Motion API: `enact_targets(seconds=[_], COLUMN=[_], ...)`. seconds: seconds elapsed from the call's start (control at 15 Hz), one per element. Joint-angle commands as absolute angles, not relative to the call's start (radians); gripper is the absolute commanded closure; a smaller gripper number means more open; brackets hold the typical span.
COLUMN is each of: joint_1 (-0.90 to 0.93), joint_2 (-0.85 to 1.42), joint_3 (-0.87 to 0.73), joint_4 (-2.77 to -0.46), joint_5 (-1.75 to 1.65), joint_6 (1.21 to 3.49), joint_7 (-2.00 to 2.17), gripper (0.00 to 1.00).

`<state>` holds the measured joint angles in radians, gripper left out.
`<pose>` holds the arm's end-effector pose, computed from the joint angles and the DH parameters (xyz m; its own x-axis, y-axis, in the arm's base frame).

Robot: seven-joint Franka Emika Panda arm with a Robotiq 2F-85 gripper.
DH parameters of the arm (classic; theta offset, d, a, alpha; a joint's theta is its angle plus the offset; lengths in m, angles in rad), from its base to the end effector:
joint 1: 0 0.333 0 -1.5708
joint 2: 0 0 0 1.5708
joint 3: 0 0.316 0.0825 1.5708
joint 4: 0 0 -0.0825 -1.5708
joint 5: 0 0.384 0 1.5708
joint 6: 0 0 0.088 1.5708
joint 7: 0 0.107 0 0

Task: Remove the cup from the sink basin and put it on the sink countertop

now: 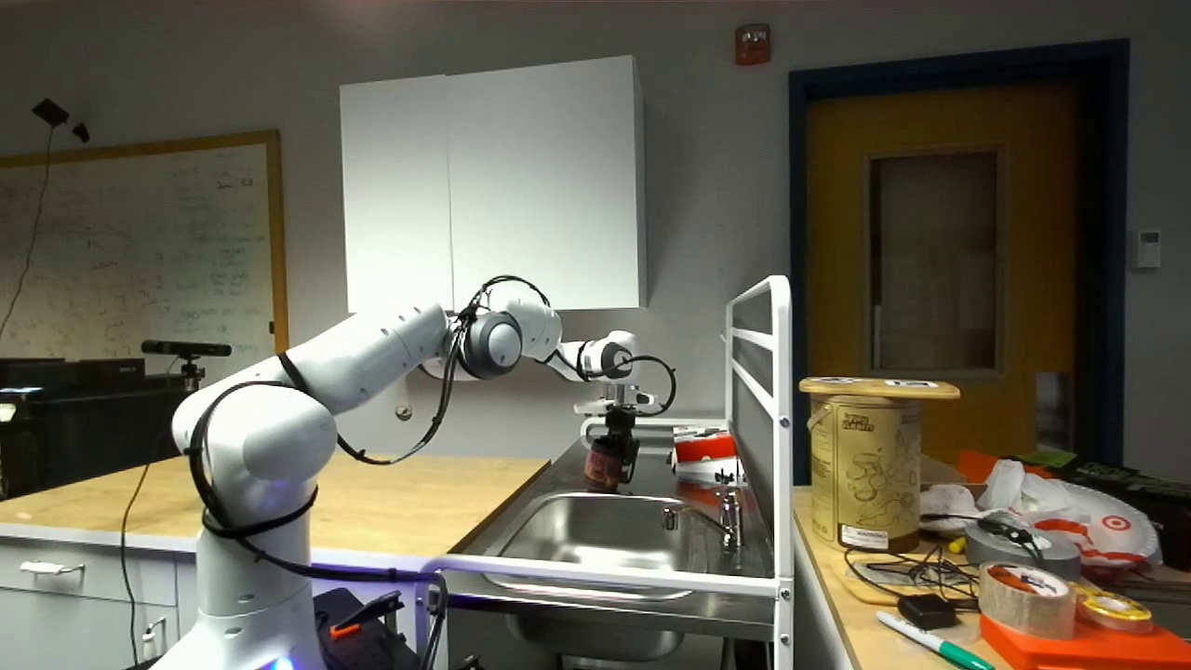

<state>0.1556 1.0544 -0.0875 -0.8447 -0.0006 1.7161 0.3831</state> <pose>0.7686 0.0804 0.2518 0.9498 -0.2807 -0.1382 -0.2621 -0.9551 0.1382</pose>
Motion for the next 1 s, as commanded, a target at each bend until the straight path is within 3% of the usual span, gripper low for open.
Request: enact_targets(seconds=[0.0, 0.2, 0.93], joint_1=[0.165, 0.174, 0.229], joint_2=[1.091, 1.085, 1.036], joint_3=[-0.110, -0.119, -0.101], joint_4=[-0.803, -0.810, -0.766], joint_5=[-0.024, -0.032, -0.011], joint_6=[1.703, 1.700, 1.560], joint_7=[0.410, 0.414, 0.392], gripper=[0.20, 0.01, 0.00])
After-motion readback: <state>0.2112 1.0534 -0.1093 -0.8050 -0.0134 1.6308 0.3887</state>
